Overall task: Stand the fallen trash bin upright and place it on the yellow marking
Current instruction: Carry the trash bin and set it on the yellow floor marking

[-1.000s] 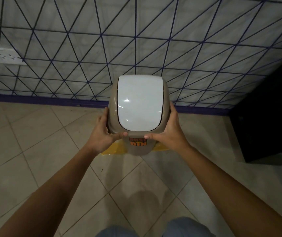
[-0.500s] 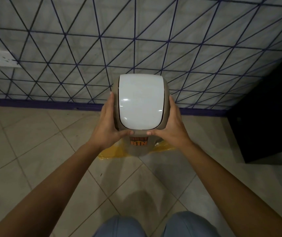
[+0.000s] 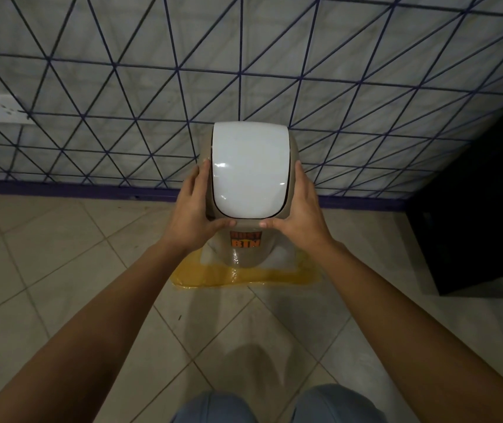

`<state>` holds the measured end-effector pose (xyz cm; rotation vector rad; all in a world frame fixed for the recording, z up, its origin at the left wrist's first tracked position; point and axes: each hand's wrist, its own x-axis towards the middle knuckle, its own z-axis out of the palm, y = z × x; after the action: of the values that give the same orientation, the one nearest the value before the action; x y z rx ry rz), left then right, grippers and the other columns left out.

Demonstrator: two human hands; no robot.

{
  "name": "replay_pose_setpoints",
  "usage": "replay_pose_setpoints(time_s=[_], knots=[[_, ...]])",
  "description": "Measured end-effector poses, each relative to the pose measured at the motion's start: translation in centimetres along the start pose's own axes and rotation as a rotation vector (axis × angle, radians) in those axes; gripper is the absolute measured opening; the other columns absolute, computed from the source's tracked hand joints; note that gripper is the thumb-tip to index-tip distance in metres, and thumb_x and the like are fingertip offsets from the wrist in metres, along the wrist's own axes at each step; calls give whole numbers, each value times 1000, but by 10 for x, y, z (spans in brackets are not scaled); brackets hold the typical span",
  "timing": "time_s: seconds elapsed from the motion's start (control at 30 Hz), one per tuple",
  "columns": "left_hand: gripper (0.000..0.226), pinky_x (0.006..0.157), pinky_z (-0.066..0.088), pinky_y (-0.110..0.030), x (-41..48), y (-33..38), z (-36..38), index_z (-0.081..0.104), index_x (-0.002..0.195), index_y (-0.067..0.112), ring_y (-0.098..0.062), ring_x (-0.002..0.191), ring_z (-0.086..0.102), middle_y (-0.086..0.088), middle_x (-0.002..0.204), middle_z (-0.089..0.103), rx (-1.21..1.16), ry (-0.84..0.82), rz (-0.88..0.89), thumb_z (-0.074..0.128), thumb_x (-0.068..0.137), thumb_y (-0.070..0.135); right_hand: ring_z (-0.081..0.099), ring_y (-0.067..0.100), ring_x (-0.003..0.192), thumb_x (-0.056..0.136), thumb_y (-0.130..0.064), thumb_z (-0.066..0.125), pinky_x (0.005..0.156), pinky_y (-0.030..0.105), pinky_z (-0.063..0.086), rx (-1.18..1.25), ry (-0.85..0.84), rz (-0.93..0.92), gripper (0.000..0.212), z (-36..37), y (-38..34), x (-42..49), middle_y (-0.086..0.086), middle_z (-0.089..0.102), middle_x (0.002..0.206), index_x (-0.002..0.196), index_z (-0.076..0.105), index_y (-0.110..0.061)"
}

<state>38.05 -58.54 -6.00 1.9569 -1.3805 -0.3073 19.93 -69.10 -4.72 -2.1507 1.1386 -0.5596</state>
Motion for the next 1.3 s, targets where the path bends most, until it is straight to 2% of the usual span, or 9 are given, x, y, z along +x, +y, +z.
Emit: replay_pose_setpoints(time_s=[0.37, 0.8, 0.97, 1.1, 1.3], knots=[[122, 112, 27, -50, 15, -2, 2, 3, 151, 24, -29, 143, 17, -12, 155, 17, -39, -4, -38, 86, 62, 23, 12, 26, 144, 57, -26, 89, 115, 48, 22, 1, 7, 32, 134, 4, -2, 17, 8, 11, 157, 150, -7, -19], [120, 108, 33, -50, 17, 0, 5, 6, 151, 26, -30, 140, 23, -12, 152, 22, -45, 27, -50, 87, 61, 26, 14, 26, 143, 57, -22, 89, 115, 47, 23, 12, 0, 41, 134, 3, 1, 25, 10, 16, 155, 150, -7, -19], [129, 110, 27, -49, 14, 2, 6, 7, 151, 16, -29, 141, 22, -12, 154, 23, -50, 97, -126, 90, 53, 34, 14, 25, 144, 53, -23, 90, 115, 49, 22, 28, 18, 45, 135, 1, 5, 23, 6, 18, 157, 151, -3, -20], [118, 106, 38, -51, 17, 5, 11, 23, 148, 18, -23, 135, 36, -6, 146, 40, -184, 39, -204, 90, 52, 33, 16, 24, 143, 53, -23, 90, 114, 46, 23, 27, 31, 72, 132, -3, 9, 25, 6, 21, 156, 151, 1, -19], [112, 103, 41, -51, 17, 3, 10, 25, 148, 20, -22, 133, 38, -4, 144, 43, -228, 20, -191, 88, 56, 34, 18, 22, 142, 56, -21, 89, 115, 41, 23, 74, 36, 59, 128, -1, 11, 24, 6, 23, 154, 151, 3, -17]])
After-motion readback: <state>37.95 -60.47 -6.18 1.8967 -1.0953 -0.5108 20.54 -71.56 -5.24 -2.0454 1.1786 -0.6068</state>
